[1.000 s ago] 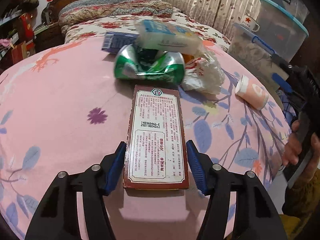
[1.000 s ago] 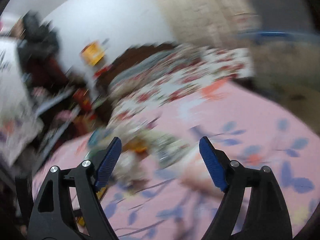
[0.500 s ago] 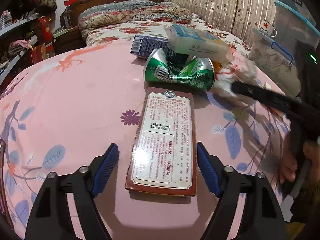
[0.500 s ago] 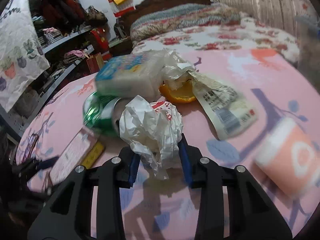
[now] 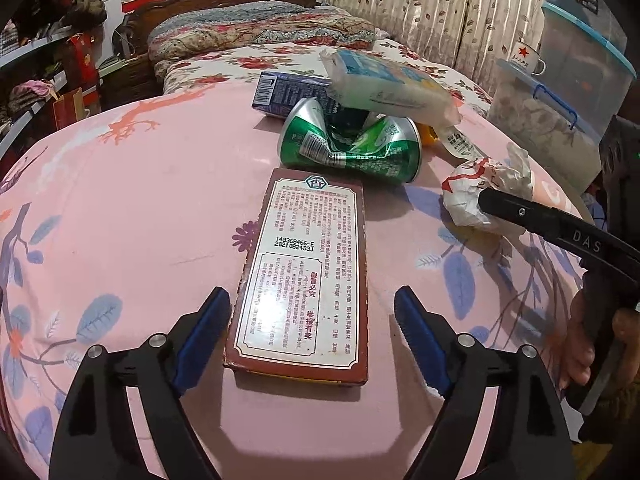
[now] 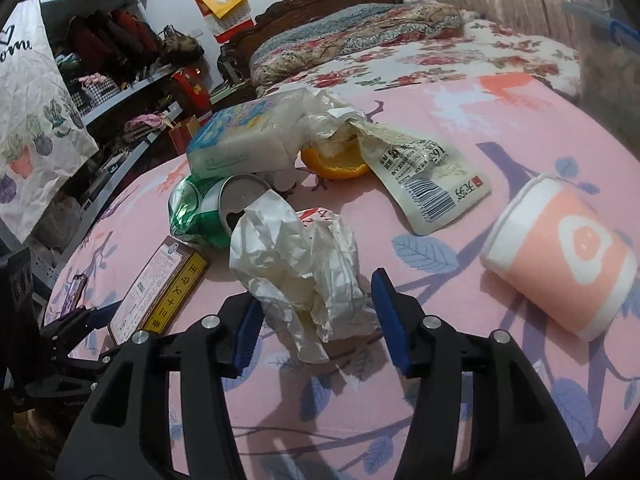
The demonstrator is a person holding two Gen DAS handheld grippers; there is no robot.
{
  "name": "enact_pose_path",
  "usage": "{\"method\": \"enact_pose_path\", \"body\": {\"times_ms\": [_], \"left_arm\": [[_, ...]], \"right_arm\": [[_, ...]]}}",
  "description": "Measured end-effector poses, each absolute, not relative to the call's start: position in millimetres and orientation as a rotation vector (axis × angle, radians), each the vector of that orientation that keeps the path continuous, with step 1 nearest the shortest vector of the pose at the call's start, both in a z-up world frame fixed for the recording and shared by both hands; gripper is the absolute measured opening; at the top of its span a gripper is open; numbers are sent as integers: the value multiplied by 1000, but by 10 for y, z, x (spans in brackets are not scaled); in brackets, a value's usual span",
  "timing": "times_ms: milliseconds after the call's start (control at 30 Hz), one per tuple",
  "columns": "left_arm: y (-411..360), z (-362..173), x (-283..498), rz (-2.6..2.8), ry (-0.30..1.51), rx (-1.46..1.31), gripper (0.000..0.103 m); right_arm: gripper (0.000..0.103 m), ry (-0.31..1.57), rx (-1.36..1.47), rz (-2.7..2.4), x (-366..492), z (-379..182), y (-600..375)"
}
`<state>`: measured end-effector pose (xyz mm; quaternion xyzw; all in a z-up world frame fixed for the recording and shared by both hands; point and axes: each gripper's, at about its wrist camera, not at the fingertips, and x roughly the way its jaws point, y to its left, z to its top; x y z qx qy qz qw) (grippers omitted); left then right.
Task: Collect trash
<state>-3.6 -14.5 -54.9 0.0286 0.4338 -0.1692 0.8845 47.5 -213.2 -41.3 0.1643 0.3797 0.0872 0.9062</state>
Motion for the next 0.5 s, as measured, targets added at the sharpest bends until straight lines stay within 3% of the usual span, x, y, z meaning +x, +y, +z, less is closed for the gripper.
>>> {"method": "enact_pose_path", "body": {"times_ms": [500], "left_arm": [[-172, -568, -33, -360, 905, 68, 86]], "right_arm": [[61, 780, 357, 183, 486, -425, -2167]]}}
